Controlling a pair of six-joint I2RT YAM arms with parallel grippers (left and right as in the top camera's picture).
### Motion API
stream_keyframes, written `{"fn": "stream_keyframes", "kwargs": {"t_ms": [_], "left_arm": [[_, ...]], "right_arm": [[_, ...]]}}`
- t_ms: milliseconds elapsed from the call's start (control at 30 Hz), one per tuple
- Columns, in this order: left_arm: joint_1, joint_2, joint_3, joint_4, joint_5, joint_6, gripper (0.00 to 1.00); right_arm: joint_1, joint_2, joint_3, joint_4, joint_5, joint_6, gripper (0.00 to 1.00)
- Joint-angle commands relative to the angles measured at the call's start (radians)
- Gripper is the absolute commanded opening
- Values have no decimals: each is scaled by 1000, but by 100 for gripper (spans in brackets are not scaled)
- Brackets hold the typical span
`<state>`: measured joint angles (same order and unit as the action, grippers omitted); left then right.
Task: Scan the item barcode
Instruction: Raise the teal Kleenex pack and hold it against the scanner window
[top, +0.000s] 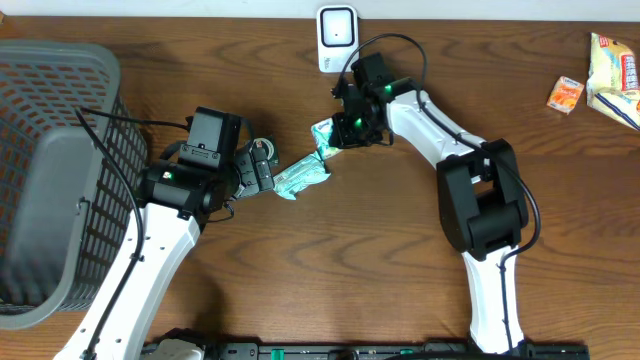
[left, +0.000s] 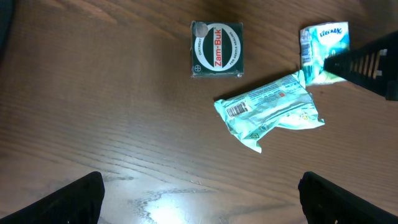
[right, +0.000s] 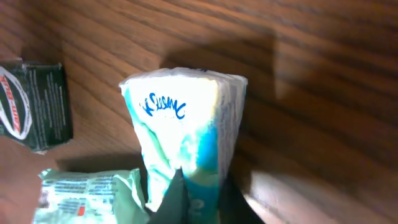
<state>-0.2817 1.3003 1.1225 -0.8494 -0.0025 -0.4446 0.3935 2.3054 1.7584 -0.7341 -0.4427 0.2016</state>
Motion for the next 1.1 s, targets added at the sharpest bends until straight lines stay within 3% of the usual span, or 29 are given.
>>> {"fn": "stream_keyframes", "kwargs": {"t_ms": [0, 167, 433, 733, 1067], "left_arm": [[2, -2, 13, -3, -2, -1, 98], [2, -2, 13, -3, -2, -1, 98], [2, -2, 13, -3, -2, -1, 98], [2, -2, 13, -3, -2, -1, 98], [2, -2, 13, -3, -2, -1, 97]], "right_arm": [[-29, -17, -25, -21, -23, 17, 1], [-85, -79, -25, -21, -245, -116, 1], [-236, -142, -25, -21, -859, -272, 1], [-288, -142, -26, -10, -1120, -332, 1], [-289, -142, -26, -10, -1120, -330, 1]]}}
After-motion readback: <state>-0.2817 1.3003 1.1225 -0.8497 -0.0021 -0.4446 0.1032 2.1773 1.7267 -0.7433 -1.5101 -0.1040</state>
